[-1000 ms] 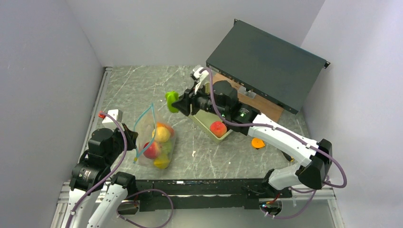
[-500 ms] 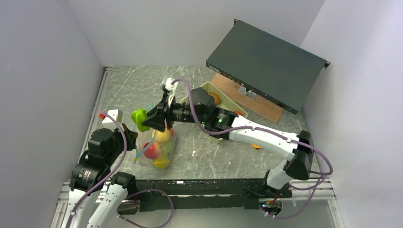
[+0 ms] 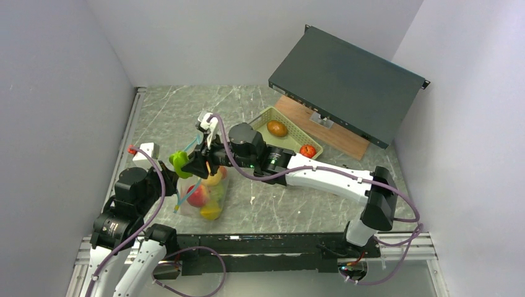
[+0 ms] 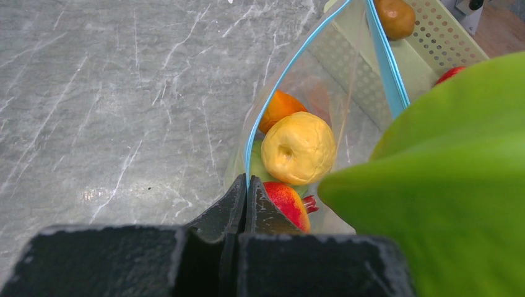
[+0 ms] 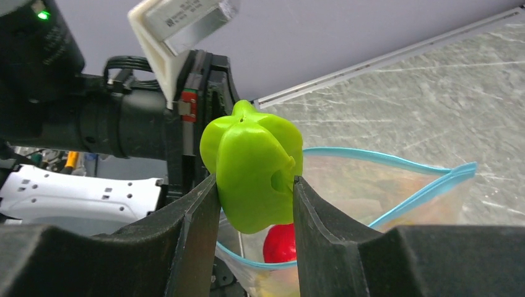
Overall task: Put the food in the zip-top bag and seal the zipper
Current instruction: Place the fake fruit in the zipper food storage bag.
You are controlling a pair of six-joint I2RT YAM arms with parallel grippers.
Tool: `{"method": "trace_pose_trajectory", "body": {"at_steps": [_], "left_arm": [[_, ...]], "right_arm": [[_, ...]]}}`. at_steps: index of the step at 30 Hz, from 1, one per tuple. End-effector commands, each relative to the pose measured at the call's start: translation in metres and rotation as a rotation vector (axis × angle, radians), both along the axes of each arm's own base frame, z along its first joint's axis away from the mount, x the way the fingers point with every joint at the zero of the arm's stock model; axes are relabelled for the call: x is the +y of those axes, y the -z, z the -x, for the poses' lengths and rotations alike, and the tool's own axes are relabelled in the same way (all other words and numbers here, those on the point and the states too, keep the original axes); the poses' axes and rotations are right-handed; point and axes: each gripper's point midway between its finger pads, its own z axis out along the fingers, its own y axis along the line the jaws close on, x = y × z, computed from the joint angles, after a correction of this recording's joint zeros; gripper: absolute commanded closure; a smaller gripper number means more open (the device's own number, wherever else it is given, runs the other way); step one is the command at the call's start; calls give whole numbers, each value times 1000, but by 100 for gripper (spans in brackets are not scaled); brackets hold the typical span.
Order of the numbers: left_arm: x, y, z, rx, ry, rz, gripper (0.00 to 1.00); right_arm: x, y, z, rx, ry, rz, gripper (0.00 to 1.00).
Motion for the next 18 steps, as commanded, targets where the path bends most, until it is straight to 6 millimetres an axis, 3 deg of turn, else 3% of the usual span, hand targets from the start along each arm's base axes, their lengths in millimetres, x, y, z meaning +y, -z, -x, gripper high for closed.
{"method": "trace_pose_trajectory", "body": {"at_steps": [1,9,18], "left_arm": [[0,-7,-5,-32,-13,18,100],[0,-7,-5,-32,-16,17,100],[0,-7,-5,-32,-16,16,100]], "right_arm": [[3,-3,-9,-48,35,10,59],[-3,6,-9,-108,71,62,29],[-21,-1,-15,-109,149,85,26]]}}
